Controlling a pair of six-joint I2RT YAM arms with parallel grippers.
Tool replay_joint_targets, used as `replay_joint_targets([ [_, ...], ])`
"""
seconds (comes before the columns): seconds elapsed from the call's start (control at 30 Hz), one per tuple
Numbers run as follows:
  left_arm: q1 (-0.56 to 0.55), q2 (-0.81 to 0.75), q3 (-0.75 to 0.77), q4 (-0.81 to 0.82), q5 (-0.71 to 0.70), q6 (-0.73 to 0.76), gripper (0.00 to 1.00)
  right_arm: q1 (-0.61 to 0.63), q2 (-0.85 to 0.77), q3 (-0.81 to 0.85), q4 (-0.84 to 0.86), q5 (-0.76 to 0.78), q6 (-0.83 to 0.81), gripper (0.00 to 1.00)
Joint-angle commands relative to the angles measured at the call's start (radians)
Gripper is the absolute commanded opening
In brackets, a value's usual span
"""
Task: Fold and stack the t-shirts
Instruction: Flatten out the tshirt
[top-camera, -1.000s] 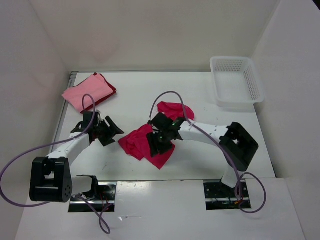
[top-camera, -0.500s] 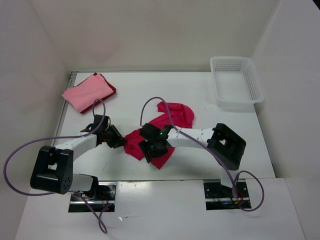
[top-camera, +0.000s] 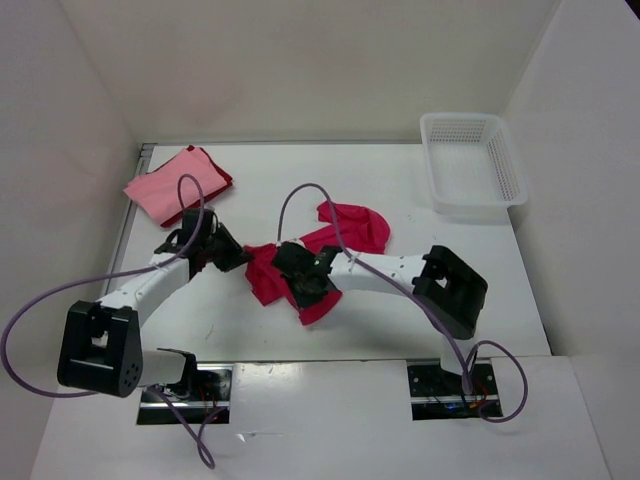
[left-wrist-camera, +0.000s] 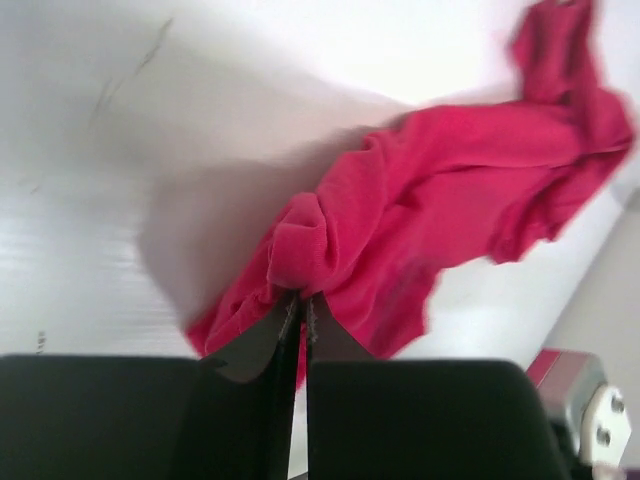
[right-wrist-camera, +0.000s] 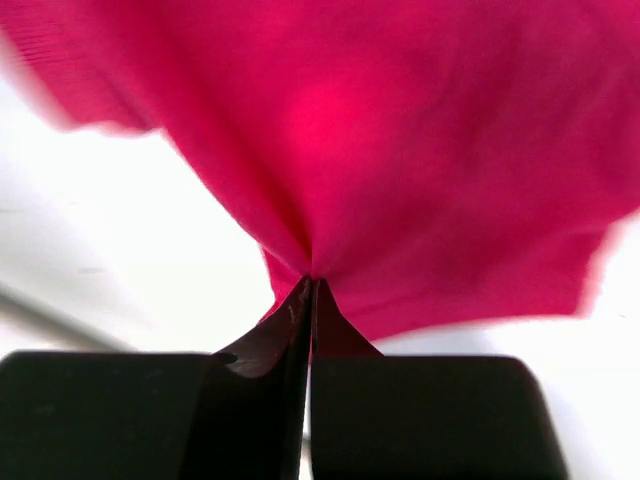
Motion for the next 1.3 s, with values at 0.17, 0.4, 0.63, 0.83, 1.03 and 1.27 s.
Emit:
replay_joint_targets([
  [0.17,0.123,-0.030,0.343,0.011,0.080,0.009,0.03,-0.087,-0.254,0.414,-0.120,-0.066,-0.013,0.00],
  [0.4,0.360,-0.030,0.743,-0.020,0.245,-0.066,0.01,-0.107,-0.294,0.837,-0.086,-0.337,0.080,0.00],
  [0.63,0.362,0.135,1.147,0.003,0.306,-0.117,0.05,-0.275,-0.475,0.659,0.063,-0.425,0.191,0.00],
  [0.83,0.038,0.345,1.296,-0.023,0.214,-0.032,0.05,-0.483,-0.626,0.141,0.123,-0.506,0.204,0.00],
  [1.03,-0.325,0.471,1.163,0.028,0.092,-0.040,0.09,-0.517,-0.709,-0.020,0.078,-0.416,0.173,0.01],
  [1.27,-0.401,0.699,1.003,0.143,0.180,-0.103,0.87,-0.578,-0.759,-0.227,0.078,-0.343,0.164,0.14],
])
